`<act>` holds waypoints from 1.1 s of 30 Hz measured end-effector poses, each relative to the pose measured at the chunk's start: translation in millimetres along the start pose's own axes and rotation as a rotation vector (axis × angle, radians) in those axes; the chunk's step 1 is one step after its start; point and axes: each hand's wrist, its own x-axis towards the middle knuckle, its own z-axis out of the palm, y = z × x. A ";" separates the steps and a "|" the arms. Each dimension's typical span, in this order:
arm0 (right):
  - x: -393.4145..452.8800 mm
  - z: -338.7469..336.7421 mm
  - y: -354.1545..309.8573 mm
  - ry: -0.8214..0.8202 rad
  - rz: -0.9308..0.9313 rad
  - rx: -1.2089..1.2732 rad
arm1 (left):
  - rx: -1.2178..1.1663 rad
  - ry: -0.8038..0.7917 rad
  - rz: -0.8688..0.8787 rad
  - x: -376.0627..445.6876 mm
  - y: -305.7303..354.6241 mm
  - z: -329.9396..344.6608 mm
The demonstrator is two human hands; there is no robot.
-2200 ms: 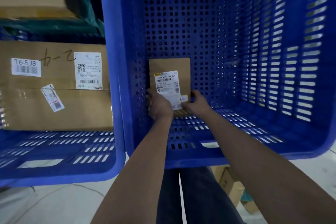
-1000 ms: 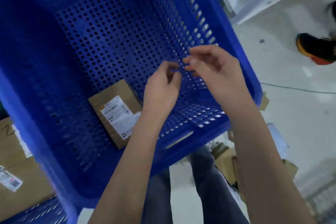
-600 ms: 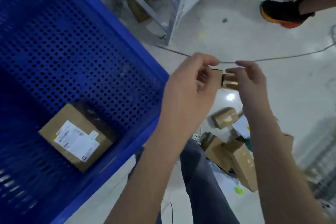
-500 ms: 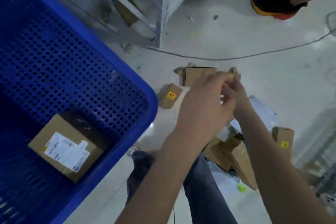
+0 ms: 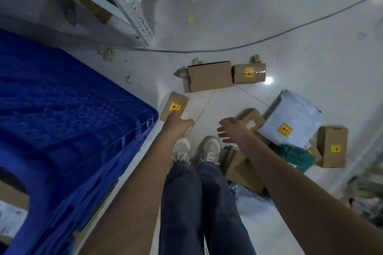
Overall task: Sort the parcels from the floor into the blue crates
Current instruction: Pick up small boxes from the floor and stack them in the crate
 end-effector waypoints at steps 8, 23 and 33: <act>86.2 20.3 29.4 0.001 0.027 0.182 | -0.046 0.101 -0.053 98.9 -50.5 27.8; 248.5 152.8 50.5 -0.086 0.087 0.082 | 0.603 0.271 0.153 236.6 -125.3 18.6; 255.2 166.0 32.8 -0.214 0.109 0.216 | 0.366 0.300 -0.007 245.4 -125.7 37.4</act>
